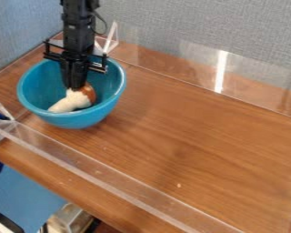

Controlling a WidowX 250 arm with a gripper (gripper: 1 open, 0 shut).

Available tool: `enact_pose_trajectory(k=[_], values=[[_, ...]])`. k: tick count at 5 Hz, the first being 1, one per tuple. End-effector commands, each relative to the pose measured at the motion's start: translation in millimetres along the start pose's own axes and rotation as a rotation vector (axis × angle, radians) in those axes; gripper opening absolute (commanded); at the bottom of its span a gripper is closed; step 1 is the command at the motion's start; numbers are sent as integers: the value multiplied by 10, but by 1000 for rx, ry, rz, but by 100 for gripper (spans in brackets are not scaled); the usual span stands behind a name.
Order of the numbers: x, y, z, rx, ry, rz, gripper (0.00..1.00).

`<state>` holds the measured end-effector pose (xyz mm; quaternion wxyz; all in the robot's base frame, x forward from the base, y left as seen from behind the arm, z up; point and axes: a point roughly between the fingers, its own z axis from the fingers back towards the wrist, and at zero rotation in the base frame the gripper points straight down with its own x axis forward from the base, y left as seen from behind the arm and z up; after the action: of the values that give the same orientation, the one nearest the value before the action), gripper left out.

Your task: Remove the mushroom from inside the blue bowl and put it on the table

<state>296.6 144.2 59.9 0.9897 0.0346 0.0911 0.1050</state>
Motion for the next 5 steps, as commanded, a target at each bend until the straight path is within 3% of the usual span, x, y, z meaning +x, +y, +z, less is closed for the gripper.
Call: enact_pose_trajectory(k=[1, 5], values=[[48, 18, 404, 27, -119, 10, 0], [7, 11, 551, 33, -137, 20, 0]])
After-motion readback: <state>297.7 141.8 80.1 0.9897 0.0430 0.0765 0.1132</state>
